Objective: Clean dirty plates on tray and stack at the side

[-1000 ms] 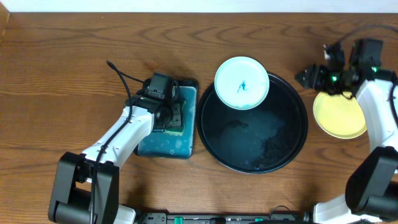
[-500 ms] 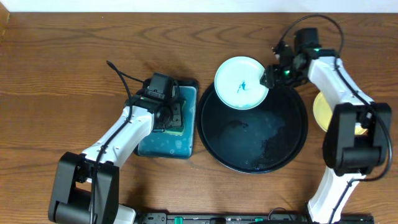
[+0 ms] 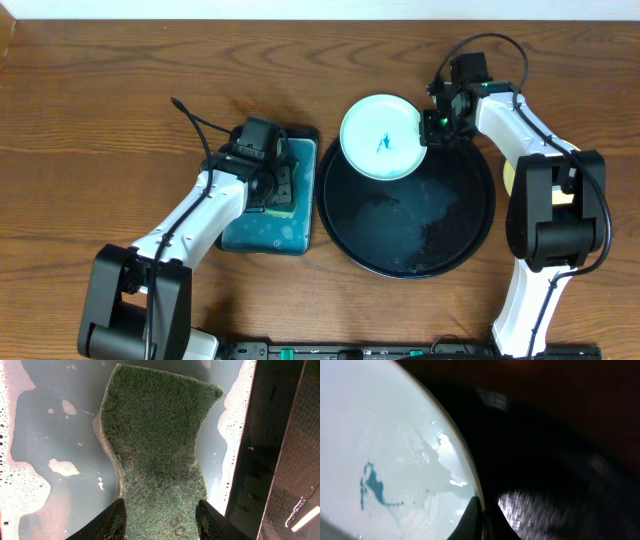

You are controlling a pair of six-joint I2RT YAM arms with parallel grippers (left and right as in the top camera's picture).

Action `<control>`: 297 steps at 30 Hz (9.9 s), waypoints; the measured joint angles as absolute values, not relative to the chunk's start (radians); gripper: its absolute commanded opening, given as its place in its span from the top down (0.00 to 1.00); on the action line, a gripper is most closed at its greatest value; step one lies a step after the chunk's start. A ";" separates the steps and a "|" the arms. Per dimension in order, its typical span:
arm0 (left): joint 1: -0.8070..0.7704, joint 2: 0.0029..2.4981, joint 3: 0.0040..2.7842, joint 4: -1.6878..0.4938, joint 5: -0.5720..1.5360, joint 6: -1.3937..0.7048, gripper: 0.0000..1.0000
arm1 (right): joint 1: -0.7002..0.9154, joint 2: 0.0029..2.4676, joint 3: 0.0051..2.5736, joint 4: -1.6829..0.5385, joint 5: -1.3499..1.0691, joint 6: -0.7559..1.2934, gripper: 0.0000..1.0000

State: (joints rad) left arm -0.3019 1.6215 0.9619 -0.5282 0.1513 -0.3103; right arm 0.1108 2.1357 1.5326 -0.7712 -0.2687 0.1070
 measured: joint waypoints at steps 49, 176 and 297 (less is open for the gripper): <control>-0.308 1.734 0.909 -0.308 0.118 -0.316 0.92 | 0.184 2.136 1.531 -1.137 -0.254 0.115 0.99; 0.266 1.483 0.915 -0.332 1.367 0.166 0.93 | 0.185 2.136 1.531 -1.137 -0.252 0.115 0.99; -0.734 1.975 1.259 -0.208 0.228 -0.444 0.92 | 0.185 2.136 1.531 -1.135 -0.250 0.115 0.99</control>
